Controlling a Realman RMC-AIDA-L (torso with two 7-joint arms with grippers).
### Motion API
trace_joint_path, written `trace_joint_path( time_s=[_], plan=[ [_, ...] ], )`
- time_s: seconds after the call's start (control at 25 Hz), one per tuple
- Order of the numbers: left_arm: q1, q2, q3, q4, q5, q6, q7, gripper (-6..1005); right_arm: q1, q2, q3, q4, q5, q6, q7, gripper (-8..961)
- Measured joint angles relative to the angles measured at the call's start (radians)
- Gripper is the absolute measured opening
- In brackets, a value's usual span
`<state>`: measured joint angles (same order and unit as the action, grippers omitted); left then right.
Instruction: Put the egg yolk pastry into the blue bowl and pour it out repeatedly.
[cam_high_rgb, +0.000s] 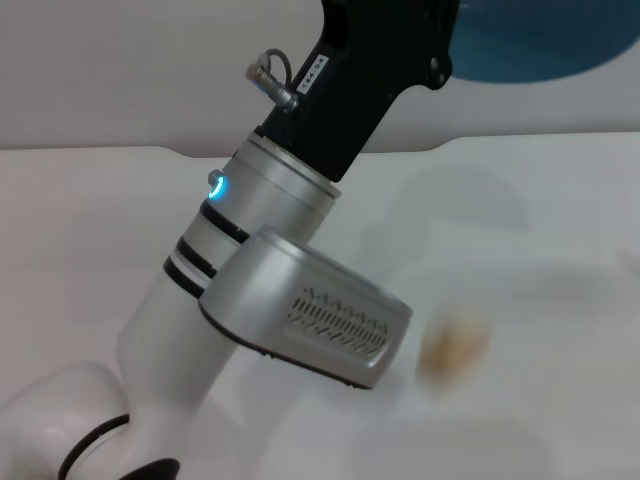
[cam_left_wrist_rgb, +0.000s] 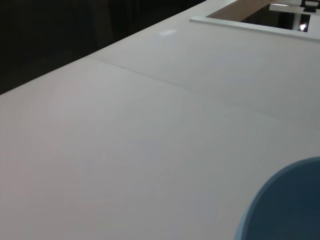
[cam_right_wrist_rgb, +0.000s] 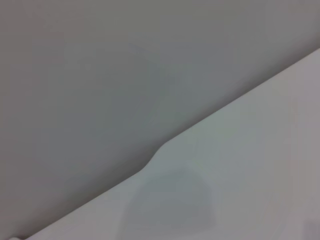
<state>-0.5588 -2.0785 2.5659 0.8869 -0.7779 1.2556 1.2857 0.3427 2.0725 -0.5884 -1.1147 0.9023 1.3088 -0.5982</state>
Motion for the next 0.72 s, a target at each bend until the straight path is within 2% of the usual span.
trace_joint_path(
  time_s=[0.28,0.4,0.56,0.72],
  plan=[
    [-0.019,0.000,-0.006,-0.014,-0.033,-0.092,-0.031,3,0.008,0.000,0.000,0.000,0.009,0.011,0.001,234],
    [-0.036,0.000,-0.041,-0.008,-0.135,-0.170,-0.081,3,0.018,-0.002,-0.021,0.008,0.020,0.035,-0.001,232],
    [-0.068,0.000,-0.136,0.021,-0.321,-0.402,-0.086,3,0.042,-0.006,-0.104,0.011,0.038,0.067,-0.013,229],
    [-0.097,0.001,-0.299,0.024,-0.451,-0.714,-0.081,4,0.080,-0.006,-0.185,0.006,0.054,0.077,-0.019,226]
  ],
)
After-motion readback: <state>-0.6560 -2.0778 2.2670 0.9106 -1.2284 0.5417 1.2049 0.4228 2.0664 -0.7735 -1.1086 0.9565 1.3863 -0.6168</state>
